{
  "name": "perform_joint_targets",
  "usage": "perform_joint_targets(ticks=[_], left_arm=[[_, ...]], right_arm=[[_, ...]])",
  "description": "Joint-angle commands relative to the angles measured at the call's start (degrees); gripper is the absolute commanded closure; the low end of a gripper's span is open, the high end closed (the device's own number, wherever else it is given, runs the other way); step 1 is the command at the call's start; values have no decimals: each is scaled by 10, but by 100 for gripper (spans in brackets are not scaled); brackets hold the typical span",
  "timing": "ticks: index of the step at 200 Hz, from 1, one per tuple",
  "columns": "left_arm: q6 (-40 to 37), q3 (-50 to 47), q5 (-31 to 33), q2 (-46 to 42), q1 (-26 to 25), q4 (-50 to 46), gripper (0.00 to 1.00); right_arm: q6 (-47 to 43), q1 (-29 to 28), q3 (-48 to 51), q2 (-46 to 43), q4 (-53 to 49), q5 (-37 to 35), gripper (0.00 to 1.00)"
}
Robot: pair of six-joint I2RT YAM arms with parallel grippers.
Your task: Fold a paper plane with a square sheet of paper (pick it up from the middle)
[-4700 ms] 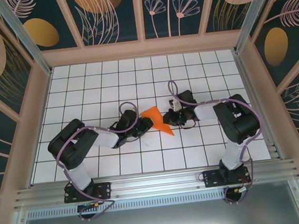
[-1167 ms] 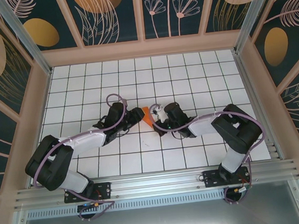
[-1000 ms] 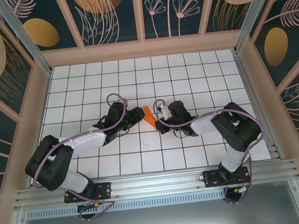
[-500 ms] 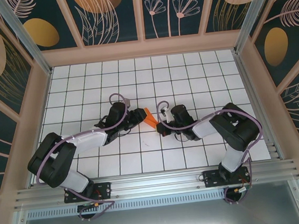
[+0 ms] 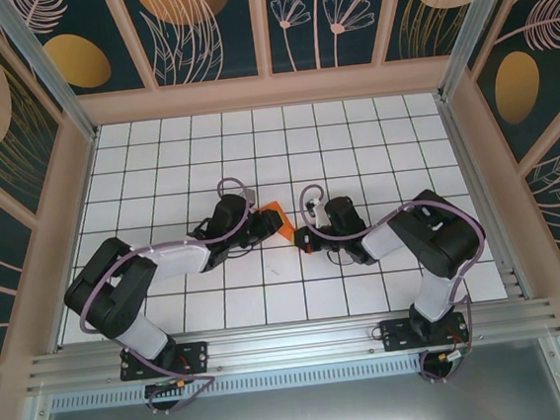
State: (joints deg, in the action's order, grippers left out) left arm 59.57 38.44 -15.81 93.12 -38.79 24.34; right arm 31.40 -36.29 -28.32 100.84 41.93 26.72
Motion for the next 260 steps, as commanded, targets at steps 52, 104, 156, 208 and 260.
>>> perform_joint_targets(ticks=[52,104,156,208,260], left_arm=[[16,45,-31,71,-5,82,63],[3,57,-18,109,-6,60,63],[-30,76,-1,115,-6,11,64],[-37,74,9,112,-6,-5,64],[-42,73,10,111,-6,-12,65]], right_arm=[[12,5,9,19,-14,15,100],[11,5,4,14,-24,20,96],[-5,4,-8,-28,-71,21,79],[-15,5,-21,-61,-113,7,76],[-22,4,-30,-71,-130,22,76]])
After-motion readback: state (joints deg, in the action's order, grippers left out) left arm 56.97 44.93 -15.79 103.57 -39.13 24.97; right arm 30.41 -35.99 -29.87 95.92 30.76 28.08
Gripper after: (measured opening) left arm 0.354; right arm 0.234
